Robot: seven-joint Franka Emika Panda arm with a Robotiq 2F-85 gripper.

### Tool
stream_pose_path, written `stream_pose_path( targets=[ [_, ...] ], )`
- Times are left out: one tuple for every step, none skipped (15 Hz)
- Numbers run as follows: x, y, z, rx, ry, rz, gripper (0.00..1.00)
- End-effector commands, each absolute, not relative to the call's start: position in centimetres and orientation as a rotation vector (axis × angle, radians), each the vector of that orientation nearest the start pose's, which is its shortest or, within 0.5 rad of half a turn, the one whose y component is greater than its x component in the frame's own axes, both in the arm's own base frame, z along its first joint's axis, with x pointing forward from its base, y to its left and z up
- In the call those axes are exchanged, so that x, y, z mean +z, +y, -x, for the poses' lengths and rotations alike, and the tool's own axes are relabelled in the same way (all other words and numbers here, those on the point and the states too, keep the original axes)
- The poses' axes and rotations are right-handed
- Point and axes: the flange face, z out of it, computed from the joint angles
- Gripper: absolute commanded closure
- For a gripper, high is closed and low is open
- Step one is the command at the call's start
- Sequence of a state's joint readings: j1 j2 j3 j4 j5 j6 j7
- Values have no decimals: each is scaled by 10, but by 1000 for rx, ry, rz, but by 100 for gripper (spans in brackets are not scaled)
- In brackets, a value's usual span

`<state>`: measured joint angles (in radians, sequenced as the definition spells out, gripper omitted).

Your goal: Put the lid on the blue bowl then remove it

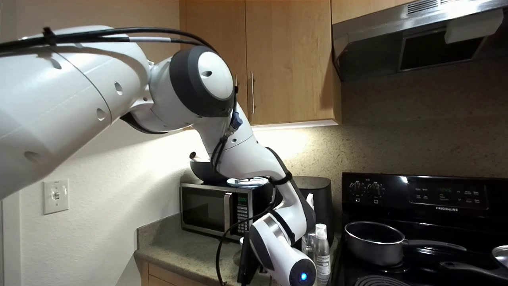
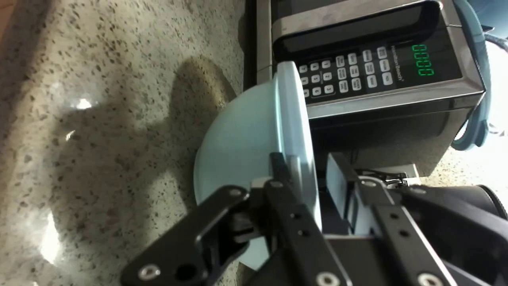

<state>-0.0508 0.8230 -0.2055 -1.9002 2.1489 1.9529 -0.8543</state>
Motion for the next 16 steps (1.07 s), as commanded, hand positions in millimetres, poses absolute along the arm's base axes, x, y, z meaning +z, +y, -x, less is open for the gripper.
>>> stream_pose_path(
  targets=[
    [73, -98, -599, -445, 954, 1546, 98],
    [72, -98, -600, -449, 953, 1549, 99],
    [72, -98, -602, -453, 950, 1556, 99],
    [72, -98, -604, -457, 954, 1555, 96],
    [72, -98, -606, -453, 956, 1553, 97],
    [72, -97, -608, -454, 957, 1543, 97],
    [74, -93, -609, -457, 935, 1536, 96],
    [78, -86, -609, -476, 873, 1546, 96],
    [81, -79, -609, -495, 806, 1555, 96],
    [85, -69, -609, -510, 729, 1554, 96],
    [86, -62, -610, -540, 674, 1555, 96],
    [87, -53, -610, -553, 614, 1551, 96],
    [87, -46, -610, -569, 556, 1547, 96],
    [88, -39, -610, -584, 498, 1540, 96],
    [88, -33, -610, -588, 457, 1535, 96],
    [88, -29, -610, -595, 417, 1530, 96]
  ],
)
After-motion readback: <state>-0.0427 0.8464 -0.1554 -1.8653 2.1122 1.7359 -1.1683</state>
